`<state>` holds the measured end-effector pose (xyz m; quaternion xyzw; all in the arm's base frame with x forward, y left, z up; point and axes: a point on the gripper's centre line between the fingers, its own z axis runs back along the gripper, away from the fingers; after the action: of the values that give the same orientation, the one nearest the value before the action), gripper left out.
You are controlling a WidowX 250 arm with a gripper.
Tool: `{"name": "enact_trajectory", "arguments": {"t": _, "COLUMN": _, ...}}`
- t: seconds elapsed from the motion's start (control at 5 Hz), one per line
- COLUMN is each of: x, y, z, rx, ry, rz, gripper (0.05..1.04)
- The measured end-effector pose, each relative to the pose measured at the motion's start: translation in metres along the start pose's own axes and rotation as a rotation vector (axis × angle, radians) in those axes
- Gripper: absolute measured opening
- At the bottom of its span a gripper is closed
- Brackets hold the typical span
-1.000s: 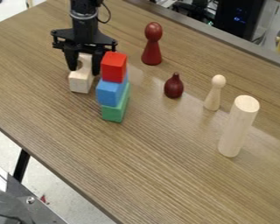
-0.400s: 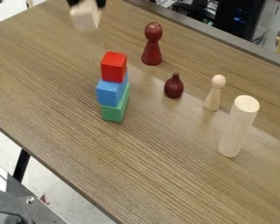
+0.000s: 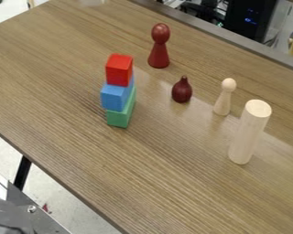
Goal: Move the arch in the middle of the table
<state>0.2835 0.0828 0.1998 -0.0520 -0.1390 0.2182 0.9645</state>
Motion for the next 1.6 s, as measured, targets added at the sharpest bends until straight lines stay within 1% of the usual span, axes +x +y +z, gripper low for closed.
{"name": "enact_trajectory", "arguments": {"t": 0.2, "x": -0.044, "y": -0.031, "z": -0.03, "rx": 0.035, "ry": 0.091, "rz": -0.139, "gripper": 0.562}}
{"name": "enact_trajectory", "arguments": {"t": 0.4, "x": -0.088, "y": -0.049, "z": -0.053, "rx": 0.064, "ry": 0.101, "rz": -0.261, "gripper": 0.562}}
{"name": "enact_trajectory", "arguments": {"t": 0.6, "x": -0.121, "y": -0.055, "z": -0.077, "rx": 0.095, "ry": 0.094, "rz": -0.343, "gripper": 0.562}}
{"name": "enact_trajectory", "arguments": {"t": 0.8, "x": -0.131, "y": -0.057, "z": -0.106, "rx": 0.121, "ry": 0.099, "rz": -0.363, "gripper": 0.562}}
{"name": "enact_trajectory", "arguments": {"t": 1.0, "x": -0.127, "y": -0.057, "z": -0.131, "rx": 0.142, "ry": 0.084, "rz": -0.357, "gripper": 0.562}}
{"name": "enact_trajectory", "arguments": {"t": 1.2, "x": -0.119, "y": -0.06, "z": -0.153, "rx": 0.153, "ry": 0.086, "rz": -0.352, "gripper": 0.562}}
{"name": "enact_trajectory", "arguments": {"t": 1.4, "x": -0.101, "y": -0.07, "z": -0.161, "rx": 0.141, "ry": 0.065, "rz": -0.334, "gripper": 0.631}}
{"name": "enact_trajectory", "arguments": {"t": 1.6, "x": -0.092, "y": -0.069, "z": -0.159, "rx": 0.134, "ry": 0.067, "rz": -0.299, "gripper": 0.925}}
